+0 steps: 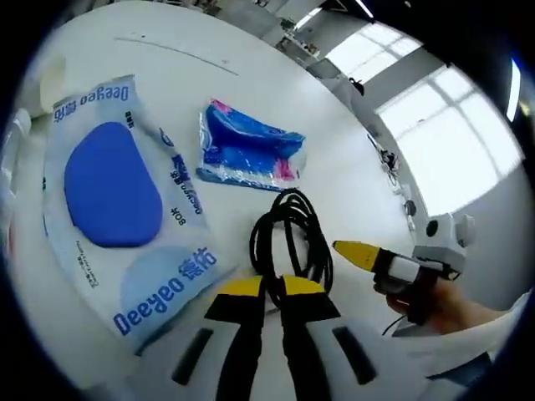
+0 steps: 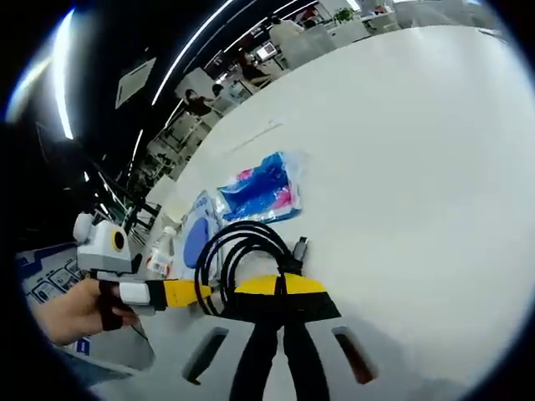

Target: Arrange the tabletop items into an orderly group along one side of the table until the central work area is clear of visible clutter.

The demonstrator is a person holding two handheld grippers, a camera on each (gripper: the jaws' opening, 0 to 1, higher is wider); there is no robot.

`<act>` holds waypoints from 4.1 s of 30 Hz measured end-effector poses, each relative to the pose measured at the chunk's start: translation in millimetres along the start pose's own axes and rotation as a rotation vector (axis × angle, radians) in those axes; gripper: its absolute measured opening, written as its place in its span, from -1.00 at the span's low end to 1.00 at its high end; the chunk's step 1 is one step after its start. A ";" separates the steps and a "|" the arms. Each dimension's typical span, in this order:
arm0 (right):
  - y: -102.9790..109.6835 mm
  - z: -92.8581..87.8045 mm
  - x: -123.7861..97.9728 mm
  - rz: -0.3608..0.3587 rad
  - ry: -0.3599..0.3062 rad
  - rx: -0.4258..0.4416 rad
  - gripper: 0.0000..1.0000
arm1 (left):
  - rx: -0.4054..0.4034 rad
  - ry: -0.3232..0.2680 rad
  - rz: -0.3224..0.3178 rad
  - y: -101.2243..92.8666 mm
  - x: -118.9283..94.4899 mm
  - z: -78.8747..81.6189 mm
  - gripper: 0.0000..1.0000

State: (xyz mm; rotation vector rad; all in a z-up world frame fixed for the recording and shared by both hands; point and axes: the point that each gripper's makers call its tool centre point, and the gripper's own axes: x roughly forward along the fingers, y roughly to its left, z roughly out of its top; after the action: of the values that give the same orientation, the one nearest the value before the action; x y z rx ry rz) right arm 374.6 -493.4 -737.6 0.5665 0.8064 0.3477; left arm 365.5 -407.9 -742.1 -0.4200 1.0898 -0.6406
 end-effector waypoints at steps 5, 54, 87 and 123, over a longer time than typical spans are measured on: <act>9.6 -9.5 10.7 0.023 0.044 -0.077 -1.00 | -0.006 -0.002 0.010 1.7 3.1 -1.3 -0.93; 2.1 3.4 -25.0 0.023 -0.055 -0.145 0.40 | 0.370 -0.293 0.193 14.4 -54.4 31.2 1.00; 5.1 -2.5 -36.6 0.044 -0.050 -0.140 0.37 | 0.419 -0.288 0.311 82.4 -120.9 78.2 0.92; 6.4 -2.7 -48.3 0.056 -0.059 -0.041 0.29 | 0.610 -0.103 0.477 172.4 -169.8 138.9 0.70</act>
State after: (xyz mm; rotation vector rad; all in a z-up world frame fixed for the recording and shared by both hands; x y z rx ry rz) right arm 340.7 -511.3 -707.4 0.5588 0.7258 0.3959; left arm 485.6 -165.4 -674.1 0.3254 0.8025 -0.4844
